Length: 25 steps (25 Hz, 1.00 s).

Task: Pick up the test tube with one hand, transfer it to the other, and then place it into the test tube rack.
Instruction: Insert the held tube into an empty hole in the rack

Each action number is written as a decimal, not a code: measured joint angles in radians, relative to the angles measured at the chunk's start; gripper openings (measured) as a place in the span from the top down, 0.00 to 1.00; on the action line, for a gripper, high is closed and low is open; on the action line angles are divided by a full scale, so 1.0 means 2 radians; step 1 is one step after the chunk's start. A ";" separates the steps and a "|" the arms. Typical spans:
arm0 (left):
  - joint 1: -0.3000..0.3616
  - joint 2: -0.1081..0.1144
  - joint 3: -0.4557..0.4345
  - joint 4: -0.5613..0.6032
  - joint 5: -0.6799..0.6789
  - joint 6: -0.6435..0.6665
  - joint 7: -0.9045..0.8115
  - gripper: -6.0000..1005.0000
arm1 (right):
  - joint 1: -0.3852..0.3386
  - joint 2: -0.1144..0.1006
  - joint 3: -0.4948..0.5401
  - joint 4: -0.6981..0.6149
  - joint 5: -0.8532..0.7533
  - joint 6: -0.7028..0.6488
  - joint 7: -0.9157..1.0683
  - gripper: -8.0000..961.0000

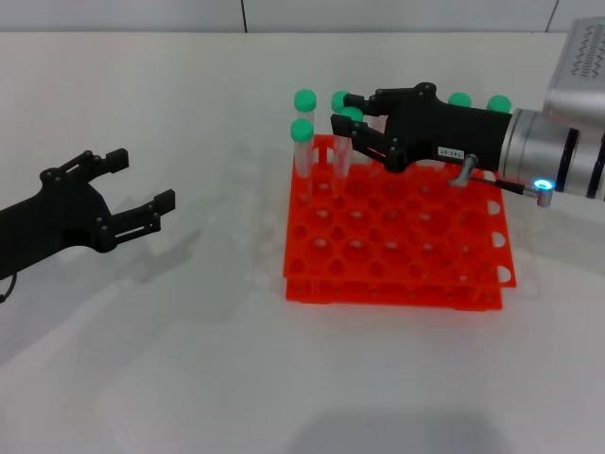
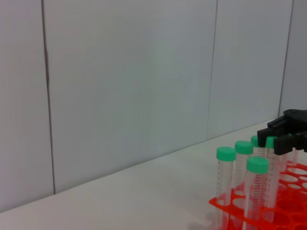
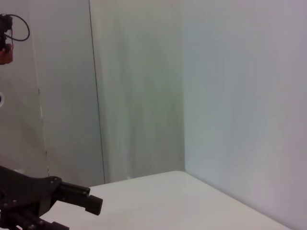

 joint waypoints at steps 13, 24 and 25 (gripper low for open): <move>0.000 0.000 -0.001 0.000 0.000 -0.002 -0.002 0.14 | 0.000 0.000 -0.003 -0.007 0.000 0.003 0.009 0.59; -0.004 0.002 -0.001 0.001 -0.002 -0.005 -0.003 0.13 | -0.014 0.000 -0.001 -0.026 0.002 0.004 0.011 0.42; -0.005 0.002 -0.001 0.000 -0.002 -0.005 -0.003 0.13 | -0.019 0.000 -0.001 -0.031 0.004 0.003 0.011 0.38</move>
